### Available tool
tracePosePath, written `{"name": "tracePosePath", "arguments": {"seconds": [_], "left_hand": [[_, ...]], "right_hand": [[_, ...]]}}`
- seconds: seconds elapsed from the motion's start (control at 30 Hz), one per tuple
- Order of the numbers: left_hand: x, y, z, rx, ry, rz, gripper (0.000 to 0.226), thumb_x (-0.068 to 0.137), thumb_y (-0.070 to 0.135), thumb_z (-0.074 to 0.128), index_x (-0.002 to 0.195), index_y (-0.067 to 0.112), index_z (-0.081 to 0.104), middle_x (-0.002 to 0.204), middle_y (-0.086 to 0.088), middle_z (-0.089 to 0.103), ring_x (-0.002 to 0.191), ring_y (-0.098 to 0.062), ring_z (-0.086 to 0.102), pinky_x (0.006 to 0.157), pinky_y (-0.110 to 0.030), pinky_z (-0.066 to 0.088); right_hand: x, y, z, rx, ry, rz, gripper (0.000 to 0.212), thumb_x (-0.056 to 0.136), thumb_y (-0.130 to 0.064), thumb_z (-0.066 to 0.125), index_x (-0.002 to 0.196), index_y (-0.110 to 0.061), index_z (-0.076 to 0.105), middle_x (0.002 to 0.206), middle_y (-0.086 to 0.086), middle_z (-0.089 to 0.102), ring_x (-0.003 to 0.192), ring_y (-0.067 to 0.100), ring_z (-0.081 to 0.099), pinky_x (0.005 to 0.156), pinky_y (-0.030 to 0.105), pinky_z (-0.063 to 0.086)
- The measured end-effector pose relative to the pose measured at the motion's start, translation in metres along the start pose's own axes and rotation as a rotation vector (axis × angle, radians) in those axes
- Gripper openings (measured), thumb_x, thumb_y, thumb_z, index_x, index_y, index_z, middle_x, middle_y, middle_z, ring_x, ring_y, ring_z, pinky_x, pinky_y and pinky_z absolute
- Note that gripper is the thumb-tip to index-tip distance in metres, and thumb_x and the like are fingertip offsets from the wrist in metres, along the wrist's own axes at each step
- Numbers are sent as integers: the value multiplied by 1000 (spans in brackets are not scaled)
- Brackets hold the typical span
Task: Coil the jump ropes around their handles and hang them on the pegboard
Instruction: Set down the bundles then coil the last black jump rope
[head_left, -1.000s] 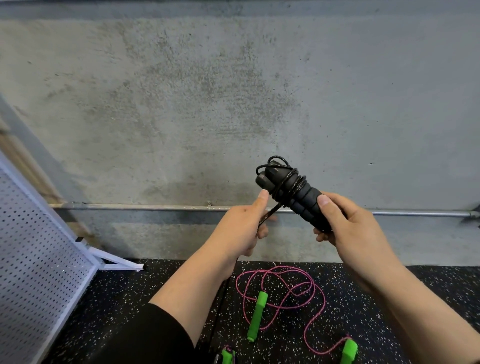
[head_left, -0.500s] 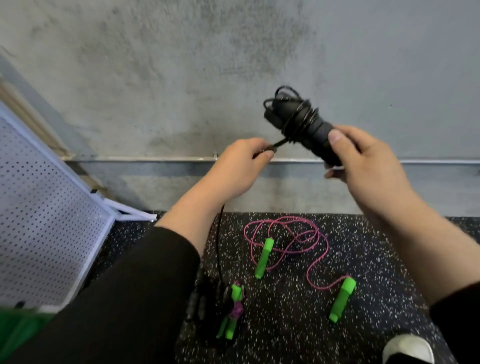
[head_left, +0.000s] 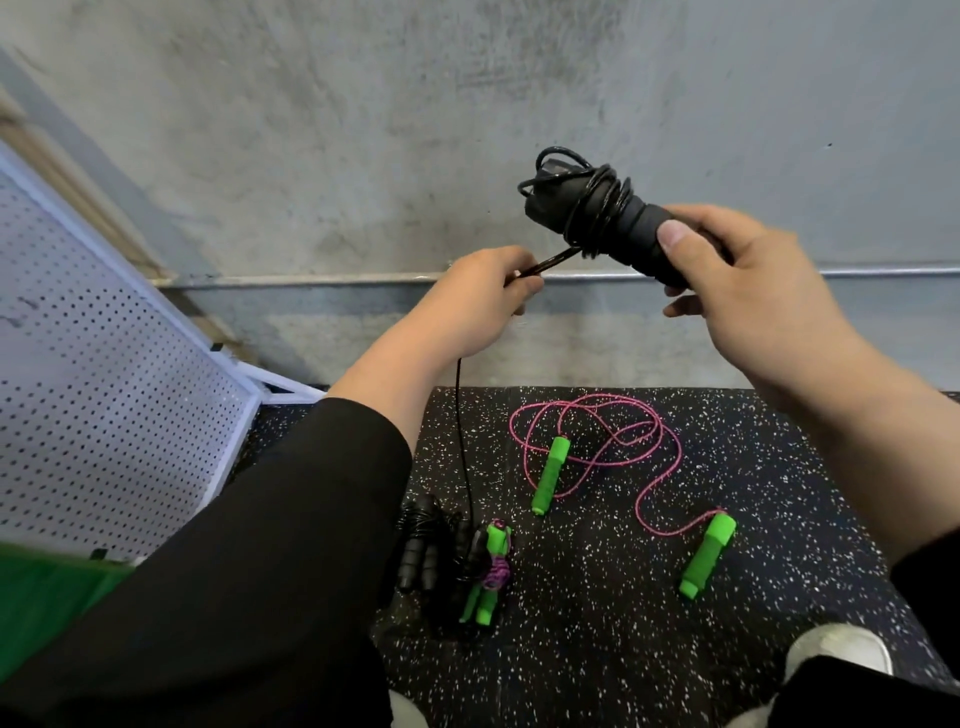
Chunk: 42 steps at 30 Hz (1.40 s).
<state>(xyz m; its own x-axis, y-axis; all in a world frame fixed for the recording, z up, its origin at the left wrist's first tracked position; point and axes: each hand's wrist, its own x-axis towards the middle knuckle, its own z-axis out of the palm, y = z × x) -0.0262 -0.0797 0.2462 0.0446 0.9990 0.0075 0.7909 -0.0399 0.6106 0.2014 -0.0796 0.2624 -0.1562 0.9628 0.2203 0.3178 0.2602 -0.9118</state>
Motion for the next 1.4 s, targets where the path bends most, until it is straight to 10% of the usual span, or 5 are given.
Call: {"name": "tracePosePath", "arguments": {"seconds": [0.27,0.5,0.73,0.97,1.4], "left_hand": [[-20,1,-11,-117,-242,-124,21,106,30,48,101,16,62,60,1,61,42,-16,48,40,-21,31],[-55,-9,-23,-149,-544,-188,23,110,29,39,97,15,52,61,1,57,63,-25,68,64,-32,45],[-80,-8,-28,-359,-425,-172,25,111,28,37,104,10,53,57,3,41,44,-17,46,55,-37,56],[-90,10,-37,-360,-393,-245,28,109,33,39,111,15,60,62,5,39,44,-9,26,41,-20,23],[-99,18,-49,-473,-356,-282,28,110,30,39,122,16,61,63,4,37,45,-8,24,36,-18,18]], "right_hand": [[-1,3,3,45,-33,4,21,103,-31,54,117,-29,70,94,-5,67,75,10,58,76,36,60],[-3,-4,11,132,0,19,18,103,-31,54,111,-28,70,93,-4,64,78,14,56,72,33,56],[-10,-11,21,97,-3,-5,22,103,-31,54,118,-26,69,97,-2,64,78,12,56,73,33,57],[-22,-13,15,69,-2,-10,19,103,-32,54,115,-29,68,95,-1,64,77,16,56,79,44,58],[-28,-16,13,21,-23,-20,18,104,-29,55,116,-32,68,97,-4,65,86,12,59,79,37,59]]}}
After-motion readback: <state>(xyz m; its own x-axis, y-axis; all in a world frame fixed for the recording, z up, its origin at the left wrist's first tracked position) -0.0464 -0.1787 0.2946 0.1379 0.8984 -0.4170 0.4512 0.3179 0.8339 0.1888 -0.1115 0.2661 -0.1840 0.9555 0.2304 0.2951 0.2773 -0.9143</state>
